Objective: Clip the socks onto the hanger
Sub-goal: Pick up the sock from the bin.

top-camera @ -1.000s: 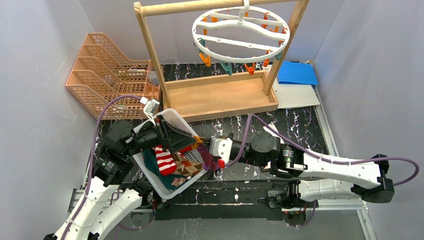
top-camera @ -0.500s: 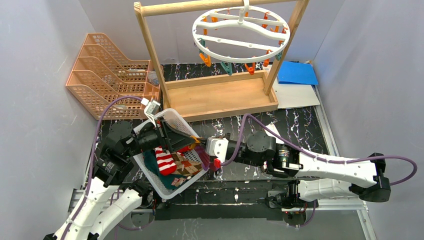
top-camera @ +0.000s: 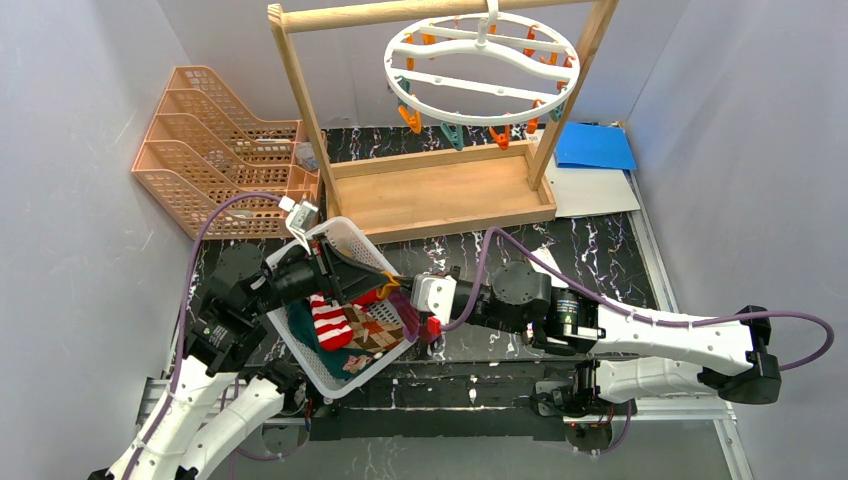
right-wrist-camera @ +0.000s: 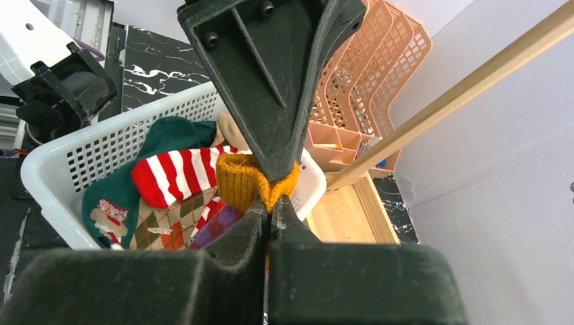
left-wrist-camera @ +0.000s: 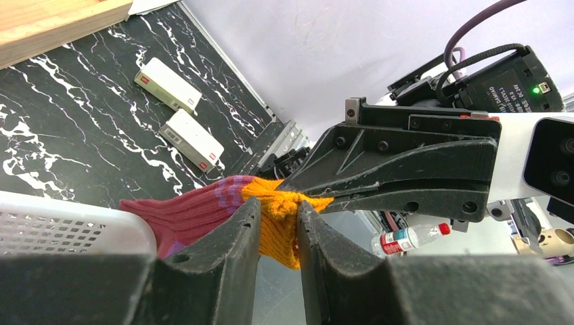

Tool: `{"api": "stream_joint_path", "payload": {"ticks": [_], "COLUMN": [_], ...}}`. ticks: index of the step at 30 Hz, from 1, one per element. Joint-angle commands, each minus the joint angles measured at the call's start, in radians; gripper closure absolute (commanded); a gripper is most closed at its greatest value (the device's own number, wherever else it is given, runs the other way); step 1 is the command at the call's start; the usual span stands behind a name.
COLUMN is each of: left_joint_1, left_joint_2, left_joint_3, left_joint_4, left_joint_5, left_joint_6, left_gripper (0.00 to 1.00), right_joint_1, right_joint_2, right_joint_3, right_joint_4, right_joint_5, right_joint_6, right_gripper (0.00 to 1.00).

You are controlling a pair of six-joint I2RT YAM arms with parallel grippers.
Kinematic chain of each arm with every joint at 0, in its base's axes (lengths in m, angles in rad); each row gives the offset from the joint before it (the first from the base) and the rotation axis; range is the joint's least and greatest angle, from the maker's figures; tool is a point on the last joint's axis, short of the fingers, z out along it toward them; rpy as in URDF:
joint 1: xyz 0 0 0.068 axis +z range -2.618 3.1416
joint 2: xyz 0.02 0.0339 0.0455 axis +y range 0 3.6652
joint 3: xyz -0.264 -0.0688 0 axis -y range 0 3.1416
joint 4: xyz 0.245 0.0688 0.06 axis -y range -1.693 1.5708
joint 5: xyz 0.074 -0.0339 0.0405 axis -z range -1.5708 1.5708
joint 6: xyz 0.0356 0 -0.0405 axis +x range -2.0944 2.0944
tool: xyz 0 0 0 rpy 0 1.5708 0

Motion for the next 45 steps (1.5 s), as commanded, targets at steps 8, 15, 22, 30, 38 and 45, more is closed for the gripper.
{"api": "stream_joint_path", "payload": {"ticks": [8, 15, 22, 30, 38, 45], "left_joint_1": [-0.006, -0.006, -0.006, -0.006, -0.006, -0.006], "left_joint_2": [-0.028, -0.038, 0.041, 0.123, 0.133, 0.108], "left_joint_3": [-0.028, 0.06, 0.204, 0.344, 0.287, 0.222], "left_joint_4": [-0.023, -0.101, -0.104, -0.151, -0.11, -0.007], "left_joint_5": [-0.034, -0.223, -0.276, -0.395, -0.579, -0.642], "left_joint_6": [0.041, 0.124, 0.148, 0.273, 0.324, 0.319], "left_gripper": [1.0, 1.0, 1.0, 1.0, 1.0, 1.0], "right_joint_1": [0.0, 0.0, 0.001, -0.002, -0.179, -0.358], "right_joint_2": [-0.016, -0.026, -0.032, 0.065, 0.271, 0.37], "right_joint_3": [0.051, 0.088, 0.161, 0.426, 0.745, 0.806], "right_joint_4": [0.065, -0.025, -0.108, -0.11, -0.443, -0.558], "right_joint_5": [-0.015, -0.015, -0.072, 0.231, 0.205, -0.014], "right_joint_6": [0.019, 0.066, 0.185, 0.616, 1.118, 1.28], "right_gripper": [0.99, 0.76, 0.5, 0.56, 0.47, 0.47]}}
